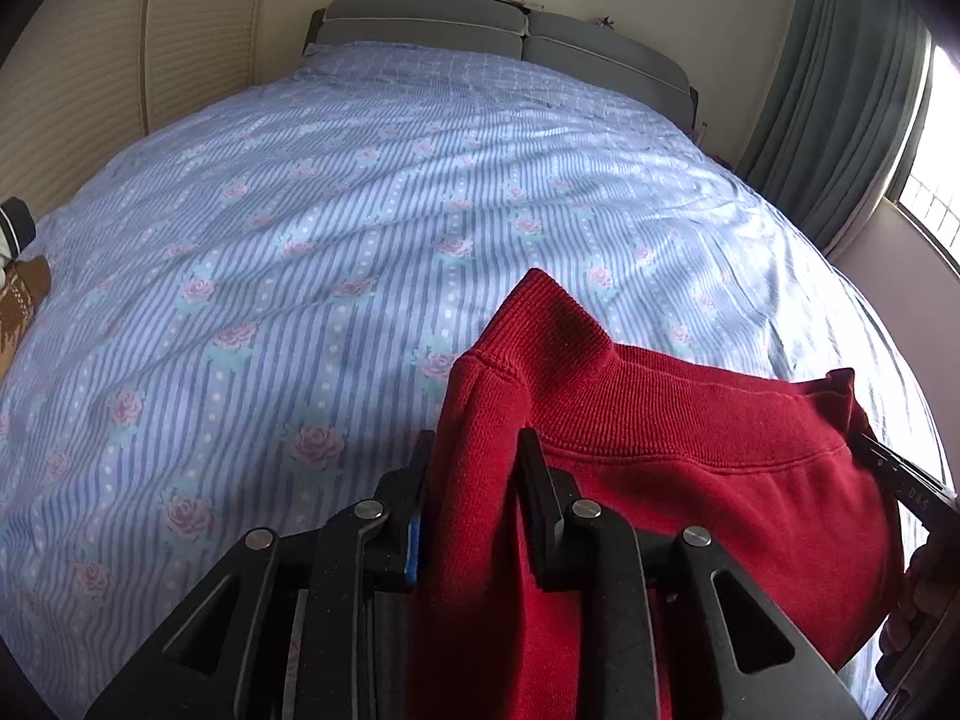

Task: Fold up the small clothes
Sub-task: 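Release the hem with both grippers and flatten the folded sweatshirt, then grasp one side of the folded sweatshirt with the right gripper and lift, then fold the held side over the sweatshirt with the right gripper and release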

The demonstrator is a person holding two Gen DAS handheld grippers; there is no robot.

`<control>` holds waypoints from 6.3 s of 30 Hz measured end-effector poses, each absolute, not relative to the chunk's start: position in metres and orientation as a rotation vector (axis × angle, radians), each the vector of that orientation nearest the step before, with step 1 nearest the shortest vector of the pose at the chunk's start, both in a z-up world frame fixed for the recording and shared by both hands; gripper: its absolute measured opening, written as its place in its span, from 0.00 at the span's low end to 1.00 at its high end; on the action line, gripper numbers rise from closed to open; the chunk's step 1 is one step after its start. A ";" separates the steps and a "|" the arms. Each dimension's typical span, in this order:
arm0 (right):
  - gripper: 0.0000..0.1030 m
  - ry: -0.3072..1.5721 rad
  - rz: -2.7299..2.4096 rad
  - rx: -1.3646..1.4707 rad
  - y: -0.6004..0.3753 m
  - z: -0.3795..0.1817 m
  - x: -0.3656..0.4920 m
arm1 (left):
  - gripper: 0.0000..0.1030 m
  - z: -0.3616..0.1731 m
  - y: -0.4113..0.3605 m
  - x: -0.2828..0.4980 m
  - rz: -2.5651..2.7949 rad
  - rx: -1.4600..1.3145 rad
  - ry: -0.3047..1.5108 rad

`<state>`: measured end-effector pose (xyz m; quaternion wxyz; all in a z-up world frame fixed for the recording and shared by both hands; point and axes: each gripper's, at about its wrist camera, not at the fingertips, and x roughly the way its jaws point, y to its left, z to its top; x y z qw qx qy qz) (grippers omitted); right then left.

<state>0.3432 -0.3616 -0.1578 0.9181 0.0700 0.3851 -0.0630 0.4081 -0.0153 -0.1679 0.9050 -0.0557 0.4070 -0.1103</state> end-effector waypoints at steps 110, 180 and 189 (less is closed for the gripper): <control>0.39 0.641 -0.037 0.741 -0.351 -0.179 0.238 | 0.74 -0.120 -0.055 0.245 -0.111 -0.072 0.664; 0.61 0.501 0.037 -0.404 -0.061 -0.105 0.180 | 0.74 -0.055 0.093 0.233 -0.191 -0.158 0.631; 0.61 0.609 -0.035 -0.172 -0.141 -0.125 0.182 | 0.71 -0.084 0.013 0.284 -0.383 -0.047 0.748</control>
